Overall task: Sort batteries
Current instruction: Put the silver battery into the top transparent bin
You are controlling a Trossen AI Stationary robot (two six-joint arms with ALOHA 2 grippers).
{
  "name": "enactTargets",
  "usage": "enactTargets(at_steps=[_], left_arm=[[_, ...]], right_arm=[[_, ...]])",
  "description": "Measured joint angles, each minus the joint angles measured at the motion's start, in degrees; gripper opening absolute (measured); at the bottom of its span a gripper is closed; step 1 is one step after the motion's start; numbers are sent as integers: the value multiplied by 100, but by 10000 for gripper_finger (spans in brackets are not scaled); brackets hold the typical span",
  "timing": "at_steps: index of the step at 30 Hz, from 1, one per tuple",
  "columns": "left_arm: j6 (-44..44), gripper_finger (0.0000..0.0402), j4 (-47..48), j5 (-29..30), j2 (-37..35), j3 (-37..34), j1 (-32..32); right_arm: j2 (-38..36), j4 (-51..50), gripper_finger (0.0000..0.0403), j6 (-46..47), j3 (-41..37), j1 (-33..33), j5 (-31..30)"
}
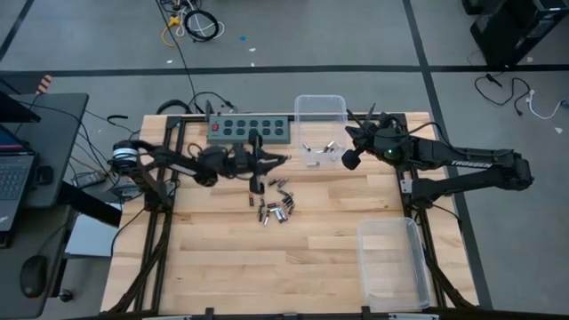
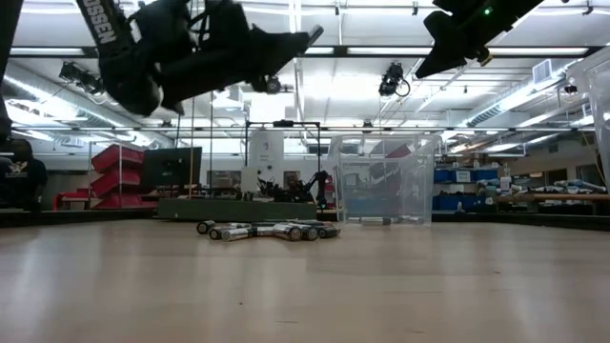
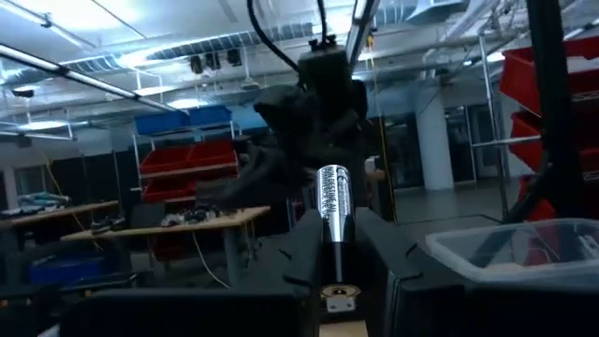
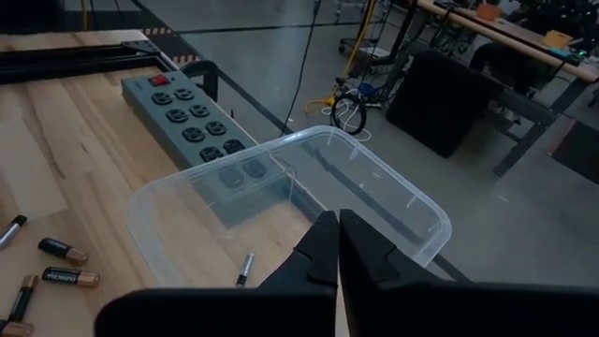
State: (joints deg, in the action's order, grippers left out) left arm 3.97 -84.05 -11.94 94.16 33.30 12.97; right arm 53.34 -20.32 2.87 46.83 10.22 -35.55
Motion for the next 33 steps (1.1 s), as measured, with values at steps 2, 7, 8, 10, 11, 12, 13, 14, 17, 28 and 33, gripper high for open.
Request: enactTargets(at_steps=[2,7,8,10,11,12,13,14,17,28,33], left_arm=[[-4,39,595,-175,-123,390,167],[113,38,3459,-381,-92,1716,603],[206,38,4066,-383,-88,2008,664],[420,38,5044,-412,-95,2522,756],[518,38,5431,-423,-99,2724,797],[624,38,5774,-429,-99,2893,834],[693,38,6047,-428,-99,3030,876],[755,38,6243,-425,-99,3137,923],[761,38,6440,-424,-101,3315,1038],[705,38,6262,-444,527,3335,1106],[706,38,6320,-508,973,3848,1143]], right_arm=[[0,-2,1,-10,0,5,0],[0,-35,2,-38,0,4,-2],[0,-38,2,-45,0,4,-2],[0,-102,1,-58,0,4,-2],[0,-138,1,-86,0,5,-4],[0,-186,0,-94,0,4,-14],[0,-237,0,-95,0,6,-35],[0,-263,1,-94,0,11,-42],[0,-291,1,-94,0,11,-48],[0,-288,0,-91,0,11,-55],[0,-292,2,-4,0,11,-57]])
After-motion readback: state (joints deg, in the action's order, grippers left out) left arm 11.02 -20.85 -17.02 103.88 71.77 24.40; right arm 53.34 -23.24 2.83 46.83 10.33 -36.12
